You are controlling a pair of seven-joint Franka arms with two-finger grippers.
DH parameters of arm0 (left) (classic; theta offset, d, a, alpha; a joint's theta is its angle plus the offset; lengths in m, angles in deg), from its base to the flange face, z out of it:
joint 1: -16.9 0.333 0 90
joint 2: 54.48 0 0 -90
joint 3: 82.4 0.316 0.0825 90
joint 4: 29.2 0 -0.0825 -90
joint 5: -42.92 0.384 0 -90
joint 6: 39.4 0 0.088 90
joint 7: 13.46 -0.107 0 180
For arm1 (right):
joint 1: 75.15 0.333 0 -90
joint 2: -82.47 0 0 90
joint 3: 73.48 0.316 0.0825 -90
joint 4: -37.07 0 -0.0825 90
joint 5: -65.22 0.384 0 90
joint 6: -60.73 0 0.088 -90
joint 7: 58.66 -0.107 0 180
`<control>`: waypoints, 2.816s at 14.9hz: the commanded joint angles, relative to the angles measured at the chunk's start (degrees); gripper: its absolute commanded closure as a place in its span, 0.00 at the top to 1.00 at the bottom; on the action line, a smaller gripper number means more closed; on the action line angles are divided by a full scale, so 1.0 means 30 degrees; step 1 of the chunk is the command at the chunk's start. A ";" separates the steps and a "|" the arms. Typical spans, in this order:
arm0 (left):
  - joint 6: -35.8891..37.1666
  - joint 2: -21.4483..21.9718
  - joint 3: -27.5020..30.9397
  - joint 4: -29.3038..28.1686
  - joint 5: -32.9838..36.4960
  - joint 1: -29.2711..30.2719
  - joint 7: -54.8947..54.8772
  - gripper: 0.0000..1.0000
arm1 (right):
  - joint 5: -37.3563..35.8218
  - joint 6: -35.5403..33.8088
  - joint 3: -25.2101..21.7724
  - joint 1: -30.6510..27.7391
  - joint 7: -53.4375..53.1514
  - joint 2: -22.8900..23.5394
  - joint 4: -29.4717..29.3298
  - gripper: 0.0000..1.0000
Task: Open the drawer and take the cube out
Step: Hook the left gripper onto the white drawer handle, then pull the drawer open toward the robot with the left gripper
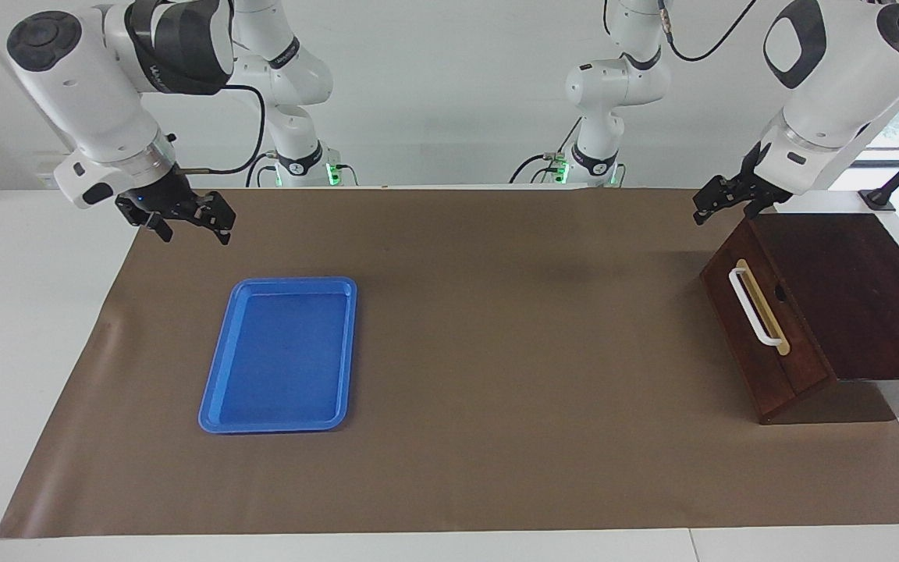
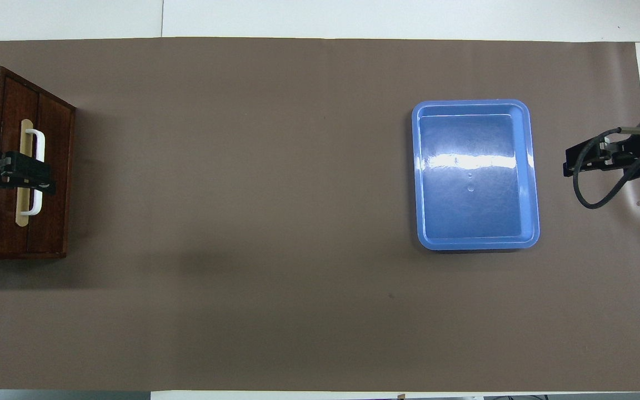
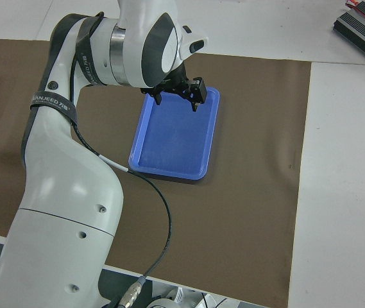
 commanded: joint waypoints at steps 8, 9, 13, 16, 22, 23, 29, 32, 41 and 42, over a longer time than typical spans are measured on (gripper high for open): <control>-0.1598 -0.0276 -0.0032 -0.0108 0.1653 -0.0693 0.0000 1.00 | -0.0101 0.0110 0.0238 -0.0502 0.0347 -0.0359 0.0312 1.00; -0.2123 -0.0335 -0.0090 -0.0400 0.2618 -0.0986 0.0001 1.00 | -0.0101 0.0140 0.0238 -0.0619 0.0318 -0.0359 0.0312 1.00; -0.4116 -0.0890 -0.0208 -0.1572 0.4529 -0.1369 0.0030 1.00 | -0.0101 0.0228 0.0238 -0.0650 -0.0297 -0.0329 0.0312 1.00; -0.5637 -0.1476 -0.0208 -0.2567 0.5844 -0.1808 0.0235 1.00 | -0.0071 0.0491 0.0238 -0.0708 -0.0414 -0.0329 0.0341 1.00; -0.7749 -0.2767 -0.0237 -0.3563 0.8281 -0.2279 0.0265 1.00 | -0.0042 0.0521 0.0238 -0.1001 -0.0561 -0.0358 0.0399 1.00; -0.8101 -0.2709 -0.0237 -0.3857 0.8601 -0.2191 0.0264 1.00 | -0.0042 0.0492 0.0238 -0.1001 -0.0706 -0.0358 0.0429 1.00; -1.0236 -0.2766 -0.0208 -0.5145 0.9892 -0.1229 0.0206 1.00 | -0.0042 0.0550 0.0267 -0.0737 -0.1616 -0.0388 0.0517 1.00; -1.1384 -0.2621 -0.0208 -0.6114 0.9922 -0.0668 0.0235 1.00 | -0.0042 0.0550 0.0267 -0.0854 -0.1616 -0.0388 0.0517 1.00; -1.2528 -0.3411 -0.0208 -0.6321 0.9922 -0.0403 0.0323 1.00 | -0.0042 0.0434 0.0267 -0.1030 -0.1616 -0.0475 0.0779 1.00; -1.2587 -0.3411 -0.0208 -0.6292 0.9922 -0.0403 0.0323 1.00 | -0.0042 0.0462 0.0267 -0.1030 -0.1616 -0.0563 0.0954 1.00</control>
